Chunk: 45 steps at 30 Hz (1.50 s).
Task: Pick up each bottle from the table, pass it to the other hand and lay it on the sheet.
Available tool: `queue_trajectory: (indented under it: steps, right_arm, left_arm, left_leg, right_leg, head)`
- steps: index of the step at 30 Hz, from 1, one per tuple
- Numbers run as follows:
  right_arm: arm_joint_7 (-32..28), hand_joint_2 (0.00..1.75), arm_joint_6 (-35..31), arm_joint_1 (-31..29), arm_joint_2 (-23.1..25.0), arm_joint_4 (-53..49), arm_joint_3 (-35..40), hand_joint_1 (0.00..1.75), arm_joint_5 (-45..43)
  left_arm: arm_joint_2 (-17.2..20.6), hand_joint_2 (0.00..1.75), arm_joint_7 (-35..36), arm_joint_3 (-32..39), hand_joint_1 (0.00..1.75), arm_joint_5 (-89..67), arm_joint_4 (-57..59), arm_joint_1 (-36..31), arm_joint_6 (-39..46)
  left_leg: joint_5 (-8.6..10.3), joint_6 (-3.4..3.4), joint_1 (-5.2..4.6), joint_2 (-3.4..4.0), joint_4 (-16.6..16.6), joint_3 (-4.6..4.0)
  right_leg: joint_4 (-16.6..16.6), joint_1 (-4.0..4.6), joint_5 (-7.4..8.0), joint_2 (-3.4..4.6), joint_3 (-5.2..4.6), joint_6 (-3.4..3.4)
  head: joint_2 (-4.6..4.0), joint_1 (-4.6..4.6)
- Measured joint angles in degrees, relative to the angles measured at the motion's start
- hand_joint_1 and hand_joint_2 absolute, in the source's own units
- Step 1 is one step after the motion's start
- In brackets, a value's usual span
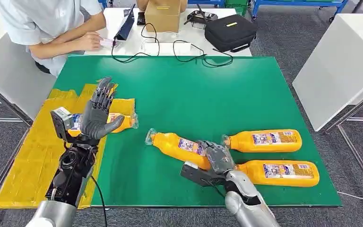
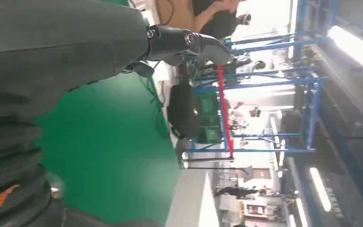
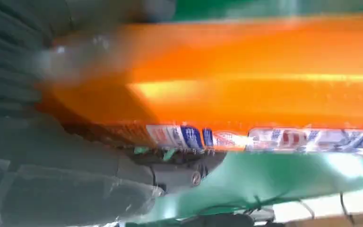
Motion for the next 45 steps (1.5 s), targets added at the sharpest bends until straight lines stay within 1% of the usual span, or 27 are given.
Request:
queue_trajectory:
  steps: [3, 5, 8, 10, 12, 19, 23, 26, 29, 30, 33, 34, 38, 39, 45]
  right_arm:
    - [-5.8, 1.75, -6.7, 1.9, 1.5, -2.1, -3.2, 1.75, -8.2]
    - [-9.2, 1.75, -9.9, 2.2, 2.4, -3.6, -5.2, 1.75, -13.8]
    - [-11.3, 1.75, -11.3, 2.3, 3.1, -5.2, -7.1, 1.75, -17.9]
    - [-14.1, 1.75, -12.3, 2.3, 4.0, -6.0, -8.3, 1.75, -23.5]
    - [-15.4, 1.75, -12.6, 1.8, 4.5, -6.3, -9.0, 1.75, -26.8]
    - [-16.0, 1.75, -12.9, 1.2, 5.1, -6.6, -9.9, 1.75, -28.0]
    - [-17.9, 1.75, -12.3, 0.9, 5.6, -6.6, -10.2, 1.75, -32.7]
    - [-20.0, 1.75, -11.4, -0.4, 6.2, -6.6, -10.2, 1.75, -35.3]
    - [-20.8, 1.75, -11.2, -2.6, 6.6, -6.4, -9.3, 1.75, -35.9]
    - [-20.8, 1.75, -11.2, -3.0, 6.8, -6.4, -9.1, 1.75, -35.9]
    - [-20.9, 1.75, -11.1, -3.8, 7.1, -6.1, -8.5, 1.75, -36.0]
    - [-20.9, 1.75, -10.8, -4.0, 7.2, -5.9, -8.0, 1.71, -36.0]
    - [-21.3, 1.75, -9.2, -5.6, 8.2, -4.7, -5.8, 1.75, -35.4]
    - [-21.5, 1.75, -9.0, -6.0, 8.4, -4.4, -5.2, 1.75, -35.1]
    - [-22.6, 1.75, -8.6, -7.5, 9.5, -3.1, -1.3, 1.75, -32.0]
  left_arm:
    - [-0.1, 1.75, 3.2, -1.4, 0.0, -0.5, -0.9, 0.3, 0.7]
    - [-0.2, 1.75, 4.6, -3.1, 0.0, -0.5, -1.1, 0.3, 1.4]
    - [-0.4, 1.75, 5.6, -5.4, 0.0, -0.4, -1.5, 0.2, 1.8]
    - [-0.4, 1.75, 6.5, -7.4, 0.0, 0.2, -2.1, 0.2, 1.8]
    - [-0.5, 1.75, 7.3, -9.6, 0.0, 0.9, -2.8, 0.2, 1.8]
    - [-0.5, 1.75, 7.7, -13.1, 0.0, 1.4, -4.0, 0.2, 2.4]
    - [-0.5, 1.75, 8.3, -14.9, 0.0, 0.4, -4.6, 0.2, 2.9]
    - [-0.5, 1.75, 9.3, -17.6, 0.0, -0.6, -5.5, 0.1, 3.9]
    - [-0.5, 1.75, 10.7, -21.0, 0.0, -0.2, -6.5, -0.7, 4.4]
    - [-0.5, 0.0, 10.8, -21.8, 0.0, -0.1, -6.7, -1.0, 4.5]
    - [-0.5, 0.0, 11.6, -23.3, 0.0, 0.0, -7.0, -1.5, 5.8]
    - [-0.5, 0.0, 12.1, -23.6, 0.0, 0.1, -7.0, -1.6, 6.2]
    - [-0.9, 0.0, 13.2, -24.7, 0.0, 3.5, -6.0, -2.8, 6.8]
    - [-1.1, 1.75, 13.5, -24.8, 0.0, 4.4, -5.5, -3.2, 6.8]
    - [-1.9, 1.75, 14.0, -25.1, 0.0, 8.6, -3.5, -4.8, 6.3]
  left_leg:
    - [0.11, 0.07, 0.0, -0.08, 0.0, -0.35]
    - [0.11, 0.07, 0.0, -0.1, 0.0, -0.48]
    - [0.1, 0.07, -0.01, -0.12, 0.0, -0.61]
    - [0.1, 0.08, -0.03, -0.11, 0.0, -0.77]
    - [0.1, 0.08, -0.03, -0.12, 0.0, -0.81]
    - [0.09, 0.07, -0.01, -0.14, 0.0, -0.83]
    - [0.1, 0.07, -0.01, -0.13, 0.0, -0.87]
    - [0.1, 0.08, -0.02, -0.14, 0.0, -0.9]
    - [0.11, 0.09, -0.02, -0.13, 0.0, -0.9]
    - [0.11, 0.09, -0.02, -0.14, 0.0, -0.9]
    - [0.11, 0.08, -0.02, -0.14, 0.0, -0.9]
    - [0.11, 0.08, -0.01, -0.14, 0.0, -0.91]
    - [0.1, 0.08, 0.0, -0.13, 0.0, -0.92]
    - [0.11, 0.08, 0.0, -0.13, 0.0, -0.93]
    - [0.11, 0.08, 0.0, -0.13, 0.0, -0.94]
  right_leg:
    - [0.0, 0.0, 0.01, -0.08, -0.29, 0.02]
    - [0.0, 0.0, 0.01, -0.09, -0.39, 0.02]
    - [0.0, -0.02, 0.01, -0.09, -0.5, 0.03]
    - [0.0, -0.03, 0.01, -0.09, -0.65, 0.04]
    - [0.0, -0.03, 0.01, -0.11, -0.65, 0.04]
    - [0.0, -0.02, 0.0, -0.1, -0.7, 0.04]
    - [0.0, -0.02, 0.0, -0.11, -0.72, 0.04]
    - [0.0, -0.03, 0.01, -0.1, -0.74, 0.05]
    - [0.0, -0.03, 0.01, -0.11, -0.74, 0.05]
    - [0.0, -0.03, 0.01, -0.12, -0.73, 0.05]
    - [0.0, -0.02, 0.01, -0.11, -0.74, 0.05]
    - [0.0, -0.02, 0.01, -0.11, -0.75, 0.05]
    - [0.0, -0.01, 0.01, -0.1, -0.8, 0.05]
    - [0.0, -0.01, 0.01, -0.11, -0.8, 0.05]
    - [0.0, -0.02, 0.01, -0.11, -0.8, 0.05]
  head:
    - [0.0, -0.02]
    - [0.0, -0.02]
    - [0.0, 0.0]
    - [0.0, -0.04]
    - [0.0, 0.0]
    - [0.0, -0.02]
    - [0.0, -0.02]
    - [0.0, -0.02]
    - [0.0, 0.0]
    - [0.0, -0.02]
    - [0.0, -0.02]
    - [0.0, -0.02]
    - [0.0, -0.02]
    - [0.0, 0.0]
    - [0.0, 0.0]
